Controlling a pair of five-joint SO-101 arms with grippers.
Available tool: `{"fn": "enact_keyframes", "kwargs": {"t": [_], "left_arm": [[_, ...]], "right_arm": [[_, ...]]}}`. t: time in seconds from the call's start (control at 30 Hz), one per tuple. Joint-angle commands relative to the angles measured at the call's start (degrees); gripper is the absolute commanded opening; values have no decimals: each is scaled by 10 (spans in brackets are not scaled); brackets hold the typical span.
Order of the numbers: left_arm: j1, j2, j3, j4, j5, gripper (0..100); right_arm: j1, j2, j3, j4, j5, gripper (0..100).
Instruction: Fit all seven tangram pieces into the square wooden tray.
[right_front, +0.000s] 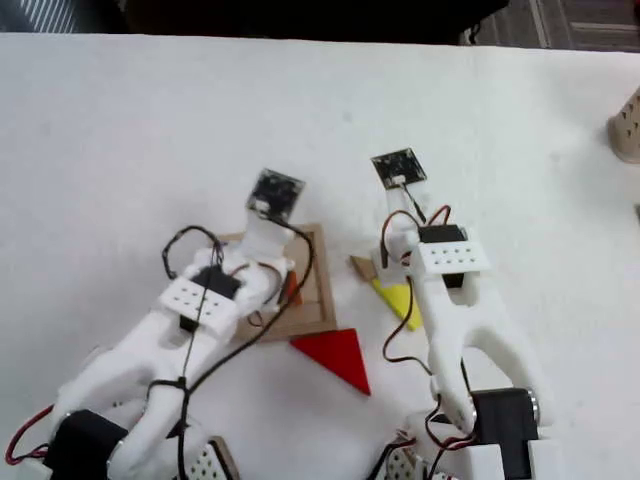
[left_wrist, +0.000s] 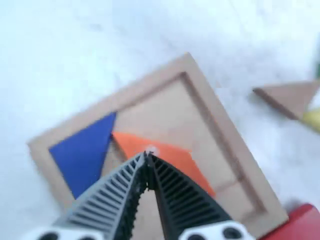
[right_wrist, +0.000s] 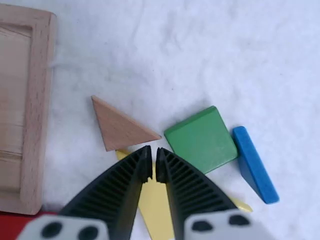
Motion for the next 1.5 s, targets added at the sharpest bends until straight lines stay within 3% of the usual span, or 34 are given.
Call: {"fn": "enact_keyframes", "kwargs": {"t": [0.0,0.17,0.33,0.53,0.7,0.87,1.2,1.47], "left_arm": [[-66,-53,-14,-21,39,23],[-219,-131,-14,-25,42,27],[-294,-124,-14,-66,42,26],[-326,-80,-19,-114,43,24],[-347,-44,-46,-121,43,24],[-359,8,-81,-120,43,24],[-358,34,-97,-122,43,24],[-356,36,-97,-122,43,24]], "right_arm": [[-16,-2,-25,-8,4,21],[-79,-9,-33,30,33,37],[-145,-15,-76,93,34,173],[-240,-10,-92,133,68,219],[-271,33,-93,72,75,222],[-308,75,-94,27,134,222],[-292,105,-164,-12,138,220],[-291,221,-208,-32,142,220]]}}
